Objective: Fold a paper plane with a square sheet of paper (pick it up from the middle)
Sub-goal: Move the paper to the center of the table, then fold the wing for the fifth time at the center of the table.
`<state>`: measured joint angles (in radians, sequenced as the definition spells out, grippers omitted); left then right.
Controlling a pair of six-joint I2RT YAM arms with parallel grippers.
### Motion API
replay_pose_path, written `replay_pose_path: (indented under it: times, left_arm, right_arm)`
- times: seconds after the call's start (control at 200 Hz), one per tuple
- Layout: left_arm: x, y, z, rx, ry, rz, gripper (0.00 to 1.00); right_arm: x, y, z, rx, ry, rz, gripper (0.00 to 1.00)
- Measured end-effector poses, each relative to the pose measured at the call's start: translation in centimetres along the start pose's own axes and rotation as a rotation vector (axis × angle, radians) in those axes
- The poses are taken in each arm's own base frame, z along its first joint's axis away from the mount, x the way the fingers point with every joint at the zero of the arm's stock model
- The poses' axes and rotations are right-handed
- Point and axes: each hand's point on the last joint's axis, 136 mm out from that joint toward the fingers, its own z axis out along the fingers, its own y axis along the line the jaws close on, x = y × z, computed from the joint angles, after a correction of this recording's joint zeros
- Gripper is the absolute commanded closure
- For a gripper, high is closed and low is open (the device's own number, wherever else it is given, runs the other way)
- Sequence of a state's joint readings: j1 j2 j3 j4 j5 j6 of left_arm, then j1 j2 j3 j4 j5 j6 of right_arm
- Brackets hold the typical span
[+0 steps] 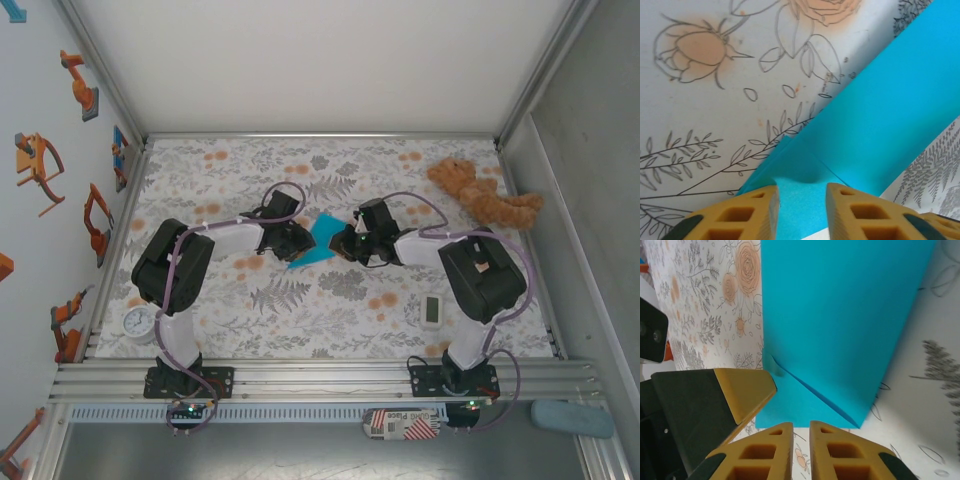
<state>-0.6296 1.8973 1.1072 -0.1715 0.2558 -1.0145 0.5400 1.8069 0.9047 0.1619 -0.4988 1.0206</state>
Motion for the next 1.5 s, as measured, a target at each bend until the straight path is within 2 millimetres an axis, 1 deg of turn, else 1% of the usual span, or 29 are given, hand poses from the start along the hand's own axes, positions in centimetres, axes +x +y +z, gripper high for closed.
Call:
replay_pose_path:
  times: [0.13,0.215,0.32,0.401,0.566,0.651,0.756,0.866,0.971,1.107,1.202,1.307,1.347,1.412,1.497]
  left_arm:
    - [0.1,0.1,0.1,-0.002,0.003,-0.018,0.79]
    - [0.1,0.1,0.1,-0.001,0.005,-0.021,0.80]
    - [0.1,0.1,0.0,0.001,0.010,-0.020,0.81]
    - [0.2,0.1,-0.1,0.003,0.018,-0.008,0.81]
    - [0.0,-0.4,-1.5,0.025,0.018,0.033,0.80]
    - [-0.2,-0.9,-2.4,0.042,0.016,0.058,0.80]
    - [-0.2,-1.1,-2.7,0.032,0.024,0.084,0.80]
    - [-0.1,-0.6,-2.6,0.006,0.037,0.096,0.81]
    - [0.3,0.5,-1.7,-0.031,0.063,0.089,0.81]
    - [0.4,1.7,-1.0,-0.073,0.073,0.078,0.82]
    - [0.3,2.1,-0.8,-0.086,0.072,0.070,0.83]
    - [0.1,2.2,-0.9,-0.085,0.068,0.056,0.83]
    - [0.1,2.3,-0.8,-0.083,0.069,0.045,0.83]
    - [0.1,2.4,-0.8,-0.076,0.072,0.026,0.83]
    - [0.2,2.4,-0.7,-0.066,0.078,0.000,0.83]
  right_arm:
    - [-0.1,0.7,0.9,0.004,0.020,-0.018,0.91]
    - [0.0,0.7,1.4,0.017,0.037,-0.027,0.91]
    - [-0.1,0.4,1.9,0.042,0.055,-0.038,0.91]
    - [0.2,-0.4,2.3,0.071,0.073,-0.041,0.91]
    - [0.8,-1.9,2.6,0.125,0.109,-0.039,0.90]
    - [0.7,-1.7,2.6,0.130,0.110,-0.048,0.91]
    - [0.5,-1.7,2.6,0.140,0.109,-0.054,0.91]
    - [0.5,-1.8,2.7,0.143,0.112,-0.055,0.90]
    - [0.5,-1.7,2.7,0.142,0.113,-0.061,0.90]
    - [0.5,-1.5,2.7,0.133,0.117,-0.066,0.87]
    - [0.1,-0.6,2.0,0.117,0.092,-0.079,0.81]
    - [-0.7,1.0,0.1,0.073,0.023,-0.091,0.71]
    - [-1.1,1.3,-0.7,0.057,-0.009,-0.081,0.66]
    - [-1.6,1.2,-1.7,0.035,-0.045,-0.060,0.61]
    - [-1.8,-0.1,-2.1,0.042,-0.066,-0.006,0.59]
